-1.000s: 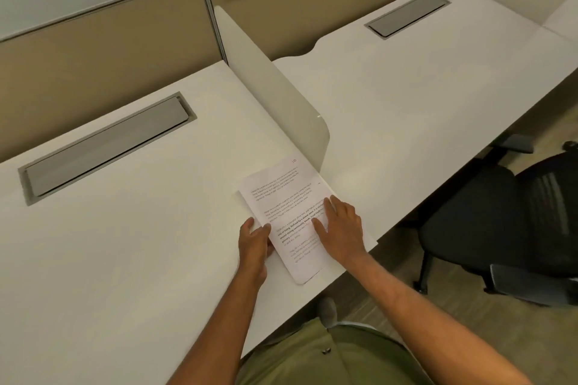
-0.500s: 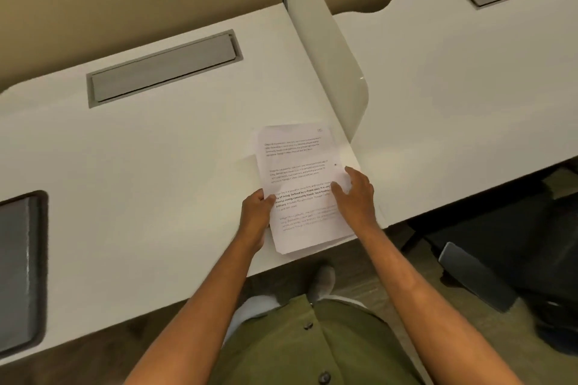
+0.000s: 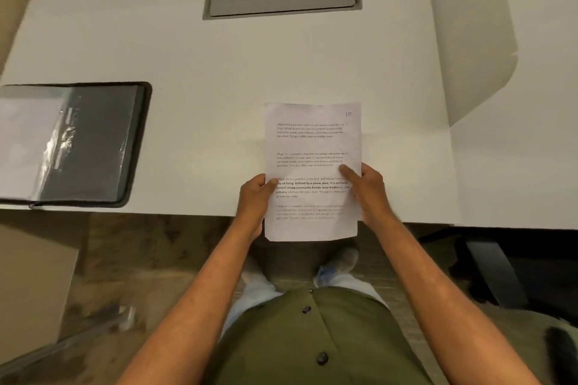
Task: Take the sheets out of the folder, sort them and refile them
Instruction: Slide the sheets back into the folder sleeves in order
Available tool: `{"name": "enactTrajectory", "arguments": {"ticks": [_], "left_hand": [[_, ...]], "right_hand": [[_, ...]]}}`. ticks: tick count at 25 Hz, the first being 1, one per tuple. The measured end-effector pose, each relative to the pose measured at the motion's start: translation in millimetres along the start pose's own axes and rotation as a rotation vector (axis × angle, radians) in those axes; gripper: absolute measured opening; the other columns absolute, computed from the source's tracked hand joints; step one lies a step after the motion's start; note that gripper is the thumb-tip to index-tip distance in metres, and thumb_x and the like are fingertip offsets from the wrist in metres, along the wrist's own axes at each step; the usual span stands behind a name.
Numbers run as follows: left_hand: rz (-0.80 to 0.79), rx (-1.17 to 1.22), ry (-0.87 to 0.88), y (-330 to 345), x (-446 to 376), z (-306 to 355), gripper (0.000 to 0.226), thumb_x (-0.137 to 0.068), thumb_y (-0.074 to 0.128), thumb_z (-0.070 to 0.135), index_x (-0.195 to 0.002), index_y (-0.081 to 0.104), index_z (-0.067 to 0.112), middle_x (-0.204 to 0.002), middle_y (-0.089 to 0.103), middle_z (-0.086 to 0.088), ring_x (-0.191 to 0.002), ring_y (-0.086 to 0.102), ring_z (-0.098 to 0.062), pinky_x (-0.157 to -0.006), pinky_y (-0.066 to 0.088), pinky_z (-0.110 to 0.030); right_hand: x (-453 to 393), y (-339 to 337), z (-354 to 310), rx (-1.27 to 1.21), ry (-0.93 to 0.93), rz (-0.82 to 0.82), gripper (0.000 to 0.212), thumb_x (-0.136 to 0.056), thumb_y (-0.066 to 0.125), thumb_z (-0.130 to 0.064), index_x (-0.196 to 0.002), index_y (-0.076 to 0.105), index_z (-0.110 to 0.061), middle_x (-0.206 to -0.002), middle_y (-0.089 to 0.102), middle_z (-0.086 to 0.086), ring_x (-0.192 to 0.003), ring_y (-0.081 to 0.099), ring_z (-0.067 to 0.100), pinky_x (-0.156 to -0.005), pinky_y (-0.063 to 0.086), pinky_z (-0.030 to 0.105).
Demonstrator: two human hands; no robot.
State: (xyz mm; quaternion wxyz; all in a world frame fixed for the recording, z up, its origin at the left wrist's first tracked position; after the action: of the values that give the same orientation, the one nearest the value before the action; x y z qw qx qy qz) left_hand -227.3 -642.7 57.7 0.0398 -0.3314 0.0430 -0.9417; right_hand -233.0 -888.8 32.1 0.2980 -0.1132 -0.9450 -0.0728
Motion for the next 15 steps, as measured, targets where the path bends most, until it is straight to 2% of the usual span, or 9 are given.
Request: {"name": "enactTrajectory", "arguments": {"ticks": [4, 7, 11, 15], "left_hand": [[0.02, 0.07, 0.043, -76, 7, -5, 0.019, -0.104, 0.059, 0.019, -0.117, 0.072, 0.013, -0.108, 0.079, -0.001, -0.099, 0.076, -0.021, -0.083, 0.063, -0.035], [0.013, 0.102, 0.067, -141, 11, -9, 0.017, -0.104, 0.06, 0.019, -0.113, 0.072, 0.013, -0.107, 0.079, -0.004, -0.1, 0.075, -0.025, -0.087, 0.063, -0.042], [0.066, 0.172, 0.095, -237, 13, -21, 0.017, -0.102, 0.063, 0.019, -0.108, 0.072, 0.006, -0.106, 0.078, -0.012, -0.103, 0.073, -0.035, -0.092, 0.06, -0.052], [0.124, 0.232, 0.098, -324, 16, -34, 0.017, -0.1, 0.067, 0.021, -0.102, 0.072, 0.005, -0.103, 0.078, -0.015, -0.1, 0.074, -0.038, -0.092, 0.058, -0.06]], "right_hand": [[24, 70, 7, 0.035, -0.046, -0.07, 0.03, -0.097, 0.073, -0.026, -0.125, 0.07, -0.015, -0.116, 0.078, 0.0, -0.1, 0.077, 0.021, -0.087, 0.063, 0.042], [48, 129, 16, 0.069, -0.053, -0.091, 0.031, -0.096, 0.074, -0.026, -0.125, 0.069, -0.016, -0.115, 0.078, -0.002, -0.097, 0.078, 0.019, -0.084, 0.064, 0.041], [76, 219, 30, 0.116, -0.069, -0.2, 0.035, -0.094, 0.076, -0.026, -0.127, 0.067, -0.016, -0.117, 0.078, -0.002, -0.1, 0.078, 0.022, -0.083, 0.064, 0.043], [96, 302, 43, 0.167, -0.072, -0.286, 0.034, -0.093, 0.077, -0.024, -0.125, 0.068, -0.017, -0.116, 0.078, -0.001, -0.1, 0.078, 0.022, -0.078, 0.064, 0.037]]}}
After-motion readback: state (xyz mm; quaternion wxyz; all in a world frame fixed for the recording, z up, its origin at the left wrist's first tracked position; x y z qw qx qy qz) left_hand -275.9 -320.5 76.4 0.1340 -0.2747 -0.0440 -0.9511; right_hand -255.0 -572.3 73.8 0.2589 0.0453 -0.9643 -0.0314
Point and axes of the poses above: each hand's wrist, its own x-axis away from the middle knuckle, its own y-axis out of the palm, z = x × y, the point moved 4 cm from there along -x, towards the middle knuckle
